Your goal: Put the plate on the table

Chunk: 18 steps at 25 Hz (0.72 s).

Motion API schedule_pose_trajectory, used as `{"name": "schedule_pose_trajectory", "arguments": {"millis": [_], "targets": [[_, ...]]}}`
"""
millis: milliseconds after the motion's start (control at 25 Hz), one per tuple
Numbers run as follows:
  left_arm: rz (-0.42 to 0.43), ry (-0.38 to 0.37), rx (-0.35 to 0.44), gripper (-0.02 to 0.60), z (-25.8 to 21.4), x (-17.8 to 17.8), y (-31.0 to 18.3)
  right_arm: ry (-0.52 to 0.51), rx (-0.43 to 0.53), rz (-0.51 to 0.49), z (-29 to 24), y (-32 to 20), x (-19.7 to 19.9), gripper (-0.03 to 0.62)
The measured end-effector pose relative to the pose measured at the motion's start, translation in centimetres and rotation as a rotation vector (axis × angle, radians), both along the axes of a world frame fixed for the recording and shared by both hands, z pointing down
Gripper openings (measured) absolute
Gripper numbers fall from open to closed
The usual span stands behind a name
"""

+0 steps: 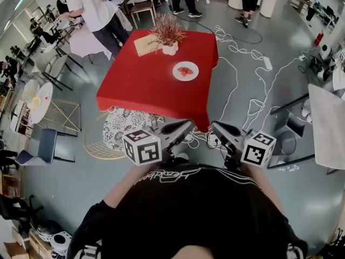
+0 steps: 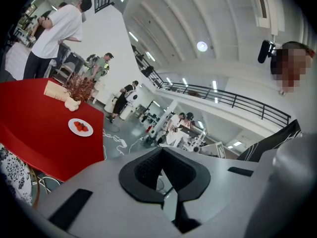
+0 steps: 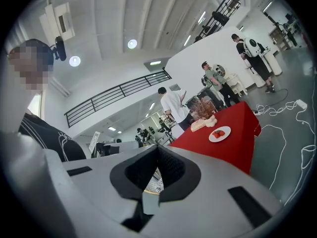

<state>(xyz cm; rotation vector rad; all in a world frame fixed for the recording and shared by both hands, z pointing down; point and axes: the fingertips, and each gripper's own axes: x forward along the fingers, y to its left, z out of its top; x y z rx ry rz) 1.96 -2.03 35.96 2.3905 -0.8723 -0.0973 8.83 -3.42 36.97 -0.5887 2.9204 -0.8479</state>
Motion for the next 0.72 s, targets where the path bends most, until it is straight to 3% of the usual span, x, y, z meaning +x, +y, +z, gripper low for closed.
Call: {"name": "schedule_pose_trajectory", "arguments": {"millis": [720], "targets": [[-0.003,-0.004,0.012,0.008,-0.3,0.11,0.29,-0.005,0.011,-0.014,-0.3,0.41,-0.21,0.008]]}}
